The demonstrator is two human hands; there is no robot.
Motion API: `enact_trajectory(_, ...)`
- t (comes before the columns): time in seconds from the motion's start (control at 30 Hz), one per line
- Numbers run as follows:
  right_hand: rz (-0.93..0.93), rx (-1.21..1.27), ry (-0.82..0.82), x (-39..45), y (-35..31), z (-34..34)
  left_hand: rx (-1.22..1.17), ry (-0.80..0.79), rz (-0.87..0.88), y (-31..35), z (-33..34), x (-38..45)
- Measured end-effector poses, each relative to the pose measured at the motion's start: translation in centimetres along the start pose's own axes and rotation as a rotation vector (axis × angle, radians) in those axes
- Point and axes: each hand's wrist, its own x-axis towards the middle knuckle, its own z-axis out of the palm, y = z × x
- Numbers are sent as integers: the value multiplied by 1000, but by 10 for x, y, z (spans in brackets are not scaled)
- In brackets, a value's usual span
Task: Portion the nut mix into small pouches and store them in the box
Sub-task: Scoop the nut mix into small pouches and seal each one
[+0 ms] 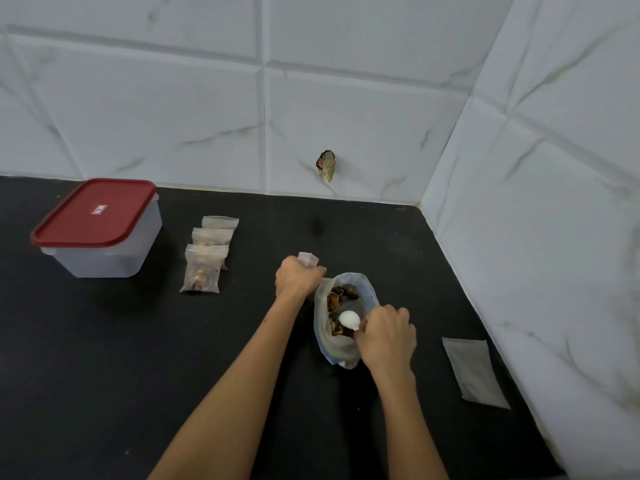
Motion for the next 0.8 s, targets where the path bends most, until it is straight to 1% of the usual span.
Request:
enact_trajectory(0.1, 21, 72, 72, -3, 1, -6, 109, -46, -40, 6, 6, 5)
enact_trajectory(0.17, 15, 132, 45, -3, 2, -12, 166, -49, -40, 8, 9, 6)
enact_trajectory(0.33, -112, 20, -252, -7, -8, -20, 205, -34, -9, 13, 12, 5)
enact_trajectory(0.43, -189, -6, -261, -14, -11, -18, 118, -8, 61, 18, 8, 2)
enact_trajectory(0.5, -200, 4, -270, -17, -9, -18, 24, -34, 128, 24, 1, -2)
enact_trajectory(0.57, -193, 33, -303, -18, -8, -20, -100, -123, 161, 30, -9, -6)
enact_trajectory(0.63, -192, 45, -330, -18, -7, -23, -218, -239, 122, 32, -17, -8)
enact_trajectory(0.7, -201, 38, -350, -20, -8, -23, -211, -262, 75, 28, -23, -7)
enact_trajectory(0.77, -196, 41, -364, -20, -8, -23, -150, -258, 63, 26, -27, -2)
enact_trajectory(0.8, -197, 41, -373, -20, -8, -23, -122, -280, 65, 26, -30, -1)
